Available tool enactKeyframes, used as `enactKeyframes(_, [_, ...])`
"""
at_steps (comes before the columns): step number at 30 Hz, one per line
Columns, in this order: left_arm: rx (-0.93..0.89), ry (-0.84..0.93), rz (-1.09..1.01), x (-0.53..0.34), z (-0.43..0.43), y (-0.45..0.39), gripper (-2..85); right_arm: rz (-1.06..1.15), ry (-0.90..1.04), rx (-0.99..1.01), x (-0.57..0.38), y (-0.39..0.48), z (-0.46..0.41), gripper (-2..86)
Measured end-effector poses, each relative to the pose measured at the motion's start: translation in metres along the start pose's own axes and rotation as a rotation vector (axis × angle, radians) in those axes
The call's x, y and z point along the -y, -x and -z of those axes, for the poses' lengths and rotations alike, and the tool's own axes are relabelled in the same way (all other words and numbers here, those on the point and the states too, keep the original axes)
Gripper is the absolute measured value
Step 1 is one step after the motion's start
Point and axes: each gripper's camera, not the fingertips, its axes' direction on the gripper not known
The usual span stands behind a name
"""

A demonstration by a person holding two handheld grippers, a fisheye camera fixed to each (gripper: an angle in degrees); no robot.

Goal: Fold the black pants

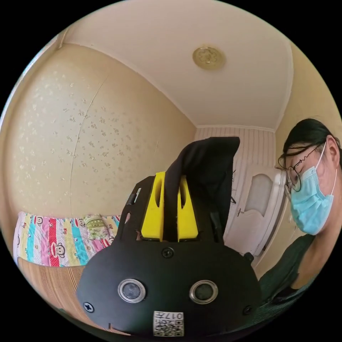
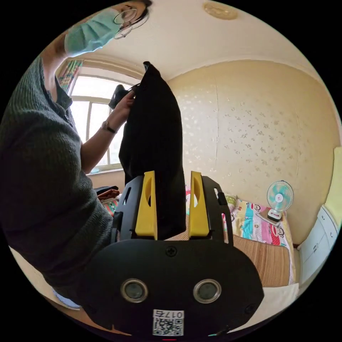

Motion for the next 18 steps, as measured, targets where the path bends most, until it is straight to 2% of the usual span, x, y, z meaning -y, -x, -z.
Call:
enactKeyframes(3, [0.059,-0.063,-0.009,0.015,0.013,-0.025,5.2,0.015,0.016,-0.061,0.007,0.035,0.003,15.1])
enactKeyframes(6, [0.069,-0.101,0.031,0.033,0.026,-0.040,5.2,0.025,-0.055,-0.107,0.016,0.056,0.014,17.2])
enactKeyframes(13, [-0.001,-0.088,0.085,0.070,0.057,-0.050,5.3,0.442,-0.154,-0.528,0.030,0.117,-0.014,17.9])
enactKeyframes(15, [0.003,-0.089,0.110,0.076,0.065,-0.043,5.3,0.531,-0.190,-0.644,0.037,0.127,-0.027,16.5])
enactKeyframes(18, [0.023,-0.084,0.128,0.089,0.081,-0.024,5.3,0.567,-0.229,-0.754,0.053,0.120,-0.039,8.3])
